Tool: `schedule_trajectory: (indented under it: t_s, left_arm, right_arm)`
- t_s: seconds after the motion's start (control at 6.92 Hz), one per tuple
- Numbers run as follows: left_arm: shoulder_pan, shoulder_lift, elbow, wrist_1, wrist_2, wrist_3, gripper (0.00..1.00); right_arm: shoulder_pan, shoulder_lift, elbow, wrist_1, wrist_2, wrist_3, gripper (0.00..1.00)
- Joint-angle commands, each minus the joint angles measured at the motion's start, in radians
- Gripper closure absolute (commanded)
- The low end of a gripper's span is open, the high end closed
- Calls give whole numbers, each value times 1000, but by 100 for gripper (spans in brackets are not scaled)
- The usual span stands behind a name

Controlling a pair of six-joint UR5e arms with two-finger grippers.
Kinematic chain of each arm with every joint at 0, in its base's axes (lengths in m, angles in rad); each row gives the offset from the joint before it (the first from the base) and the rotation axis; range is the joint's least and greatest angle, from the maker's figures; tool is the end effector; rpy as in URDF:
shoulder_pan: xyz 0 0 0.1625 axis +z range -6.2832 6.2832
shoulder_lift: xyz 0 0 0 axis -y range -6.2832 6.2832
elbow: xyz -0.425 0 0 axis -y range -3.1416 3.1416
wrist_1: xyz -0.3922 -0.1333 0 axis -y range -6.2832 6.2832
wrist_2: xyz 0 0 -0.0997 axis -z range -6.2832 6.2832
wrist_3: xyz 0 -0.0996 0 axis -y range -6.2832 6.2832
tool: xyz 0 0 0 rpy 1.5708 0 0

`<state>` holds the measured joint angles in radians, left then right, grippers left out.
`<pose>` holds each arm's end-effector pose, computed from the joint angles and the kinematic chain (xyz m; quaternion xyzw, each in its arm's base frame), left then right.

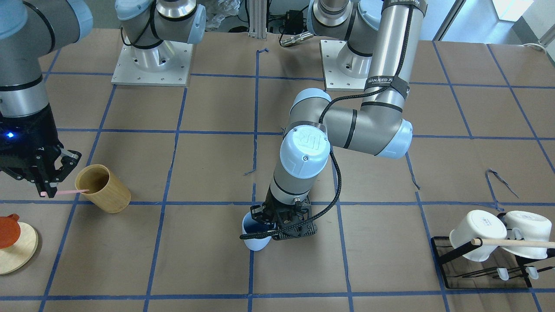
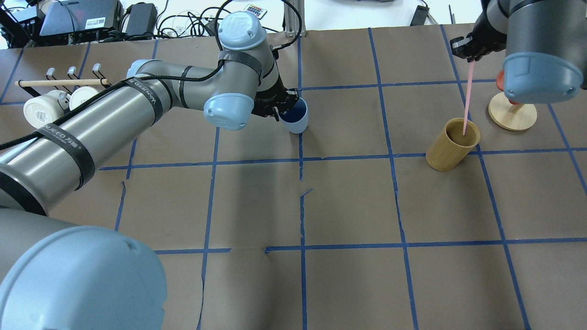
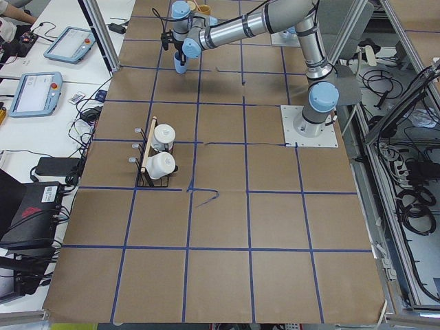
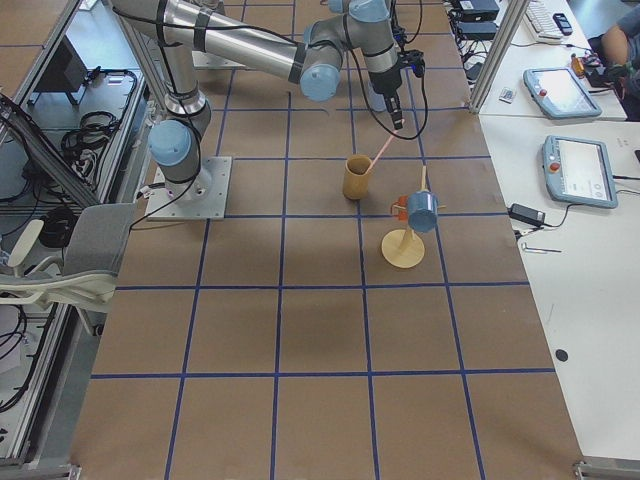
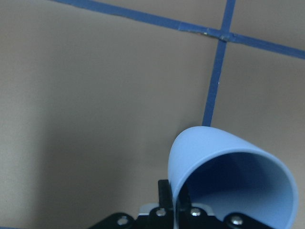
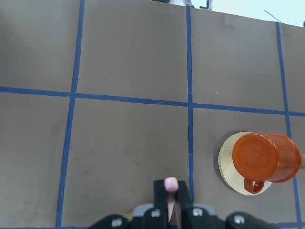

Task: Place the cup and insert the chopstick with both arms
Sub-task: 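Carry the light blue cup toward the table center and lower it with the left gripper, then open and withdraw left gripper while right lifts chopstick from tan cup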

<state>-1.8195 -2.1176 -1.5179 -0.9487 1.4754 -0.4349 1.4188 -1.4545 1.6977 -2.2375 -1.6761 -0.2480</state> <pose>-0.3052 -0.6219 0.2540 0.0896 -0.9928 0.0443 0.0663 0.0364 -0.5737 0.4409 0.0358 -0.9757 0.1955 0.0921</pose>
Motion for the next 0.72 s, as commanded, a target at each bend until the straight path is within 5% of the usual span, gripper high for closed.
schedule_trajectory:
  t_s: [0.0, 0.29, 0.58]
  left_arm:
    - [6, 42, 10, -7, -7, 2, 0]
    - [37, 176, 19, -176, -4, 54, 0]
    - [174, 316, 13, -368, 5, 386, 0]
  right_arm:
    - [8, -21, -16, 15, 1, 34, 100]
    - [12, -30, -70, 96, 64, 108, 100]
    - [19, -32, -179, 232, 104, 182, 100]
